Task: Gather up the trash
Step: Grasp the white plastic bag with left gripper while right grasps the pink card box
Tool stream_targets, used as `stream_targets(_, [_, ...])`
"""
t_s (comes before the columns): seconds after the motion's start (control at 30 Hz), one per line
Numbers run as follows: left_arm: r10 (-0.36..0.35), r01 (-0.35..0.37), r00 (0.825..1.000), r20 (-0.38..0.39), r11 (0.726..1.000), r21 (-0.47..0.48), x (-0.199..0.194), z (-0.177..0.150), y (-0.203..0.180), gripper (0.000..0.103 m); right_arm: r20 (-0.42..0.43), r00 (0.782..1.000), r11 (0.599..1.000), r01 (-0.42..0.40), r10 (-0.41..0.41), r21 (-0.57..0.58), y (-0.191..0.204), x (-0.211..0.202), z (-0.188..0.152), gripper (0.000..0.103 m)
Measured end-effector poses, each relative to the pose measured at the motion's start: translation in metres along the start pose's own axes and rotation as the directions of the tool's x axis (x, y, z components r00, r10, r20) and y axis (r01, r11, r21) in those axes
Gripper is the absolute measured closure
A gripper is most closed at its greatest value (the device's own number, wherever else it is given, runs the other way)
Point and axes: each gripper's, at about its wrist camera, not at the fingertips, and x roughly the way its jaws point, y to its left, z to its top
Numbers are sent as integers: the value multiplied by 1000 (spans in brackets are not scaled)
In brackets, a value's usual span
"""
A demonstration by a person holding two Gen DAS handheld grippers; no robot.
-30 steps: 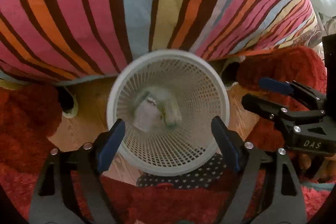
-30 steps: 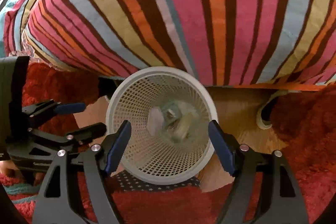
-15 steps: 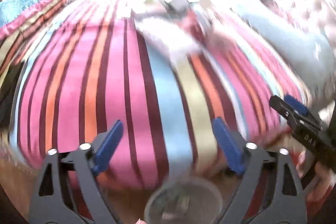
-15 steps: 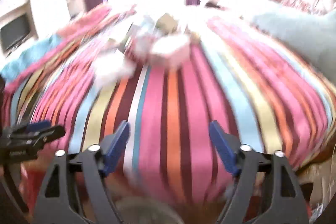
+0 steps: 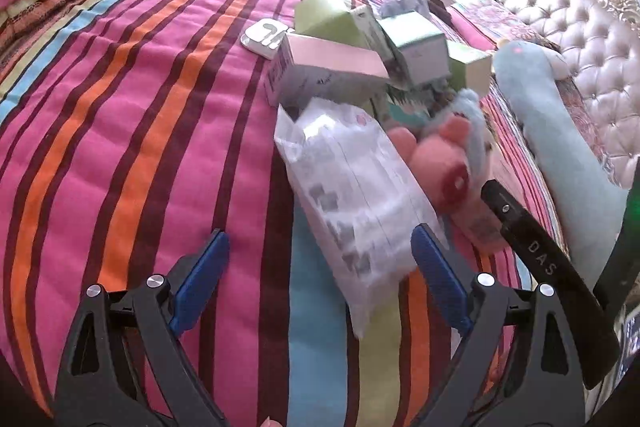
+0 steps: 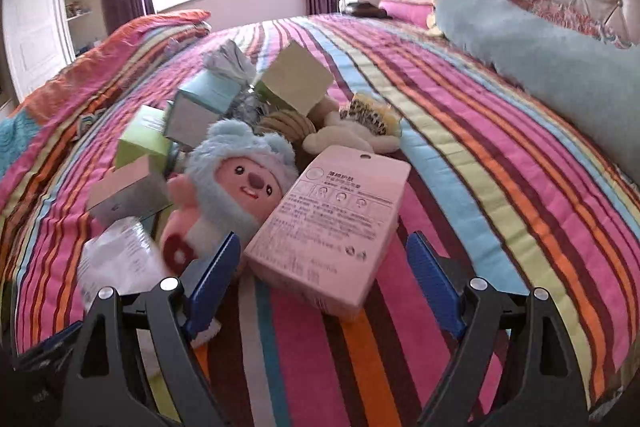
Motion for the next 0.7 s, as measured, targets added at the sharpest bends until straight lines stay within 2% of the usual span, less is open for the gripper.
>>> stream_targets(0.1, [11, -11, 1000, 6, 1000, 0, 6, 8, -4, 11, -29, 999, 1000, 15, -15, 9, 0, 11, 3, 21])
stream_targets(0.17, [26, -26, 1000, 3, 1000, -10, 12, 14, -7, 11, -41, 999, 1000, 8, -8, 4, 0, 15, 4, 19])
stream_targets(0.33, [74, -74, 997, 16, 997, 14, 19, 15, -18, 11, -65, 998, 1000, -22, 21, -20, -19, 10, 1, 19])
stream_targets(0.43, [113, -114, 993, 30, 993, 33, 23, 14, -27, 11, -72, 997, 998, 5, -9, -59, -32, 8, -2, 19])
stream_targets(0.57, [138, -139, 990, 31, 990, 22, 30, 19, -34, 11, -117, 990, 992, -84, 73, -89, -39, 17, -4, 19])
stream_targets(0.7, [187, -189, 982, 35, 982, 33, 39, 24, -41, 11, -114, 992, 989, -62, 47, -137, -34, 27, -1, 19])
